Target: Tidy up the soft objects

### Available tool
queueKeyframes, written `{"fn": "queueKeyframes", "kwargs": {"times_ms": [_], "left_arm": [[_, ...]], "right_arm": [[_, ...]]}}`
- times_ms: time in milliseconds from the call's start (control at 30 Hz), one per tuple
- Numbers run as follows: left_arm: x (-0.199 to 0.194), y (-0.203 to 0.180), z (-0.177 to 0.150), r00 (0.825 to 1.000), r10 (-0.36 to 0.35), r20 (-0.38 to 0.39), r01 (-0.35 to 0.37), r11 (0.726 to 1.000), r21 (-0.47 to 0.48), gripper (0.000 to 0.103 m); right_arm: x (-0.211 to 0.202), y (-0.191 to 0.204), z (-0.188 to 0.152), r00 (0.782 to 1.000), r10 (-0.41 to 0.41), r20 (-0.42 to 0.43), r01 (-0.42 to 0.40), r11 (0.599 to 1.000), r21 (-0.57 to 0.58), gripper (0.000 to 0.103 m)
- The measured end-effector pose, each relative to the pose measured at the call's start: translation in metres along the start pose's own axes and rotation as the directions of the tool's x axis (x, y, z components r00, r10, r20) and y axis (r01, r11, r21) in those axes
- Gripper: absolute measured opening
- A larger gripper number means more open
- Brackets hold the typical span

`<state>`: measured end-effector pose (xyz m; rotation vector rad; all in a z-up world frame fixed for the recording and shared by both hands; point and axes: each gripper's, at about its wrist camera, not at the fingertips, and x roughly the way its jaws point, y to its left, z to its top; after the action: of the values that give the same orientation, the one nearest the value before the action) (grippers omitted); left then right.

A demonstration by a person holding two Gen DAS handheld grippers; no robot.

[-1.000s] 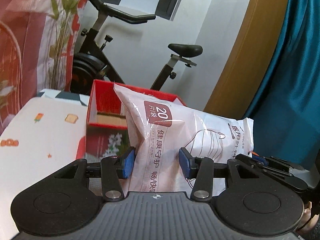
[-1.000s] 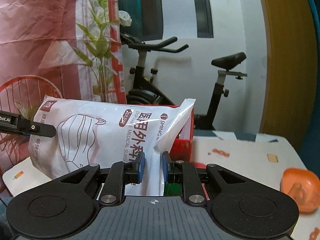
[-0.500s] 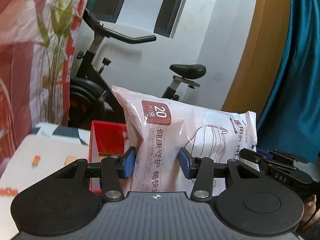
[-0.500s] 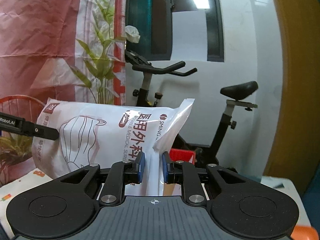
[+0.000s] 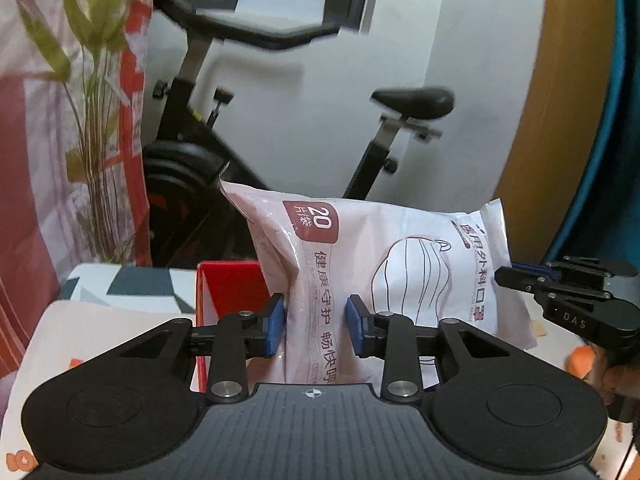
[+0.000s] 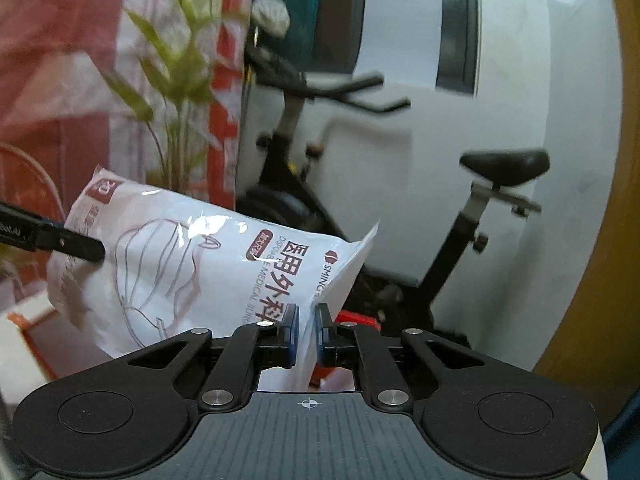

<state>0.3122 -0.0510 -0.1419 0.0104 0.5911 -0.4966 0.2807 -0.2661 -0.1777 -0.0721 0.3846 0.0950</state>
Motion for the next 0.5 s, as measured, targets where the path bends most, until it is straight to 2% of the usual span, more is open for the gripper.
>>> {"fn": "queueKeyframes", "kwargs": {"times_ms": [167,267,367,500], "left_arm": [[0.04,0.007,-0.003,0.993,0.054,-0.1,-0.052,0.998,0.022,0.034],[0.054,0.01,-0.003,0.988,0.076,-0.135,-0.07,0.996,0.048,0.033],[0.063,0.01,-0.003,0.982,0.109,-0.157,-0.095,0.991,0.097,0.027],[0.076,0.011,-0.004,0.97,0.133,-0.204,-0.109,0.986,0.129,0.026]], "right_arm": [[0.051,0.002,-0.013,0.993,-0.004,-0.115,0.002,1.0,-0.013,0.008],[0.071,0.003,-0.02,0.988,-0.011,-0.153,0.01,1.0,-0.012,0.006],[0.085,0.003,-0.025,0.984,-0.01,-0.178,0.008,1.0,-0.011,0.006],[0.096,0.006,-0.027,0.978,-0.007,-0.209,-0.003,0.999,-0.047,0.006]]}}
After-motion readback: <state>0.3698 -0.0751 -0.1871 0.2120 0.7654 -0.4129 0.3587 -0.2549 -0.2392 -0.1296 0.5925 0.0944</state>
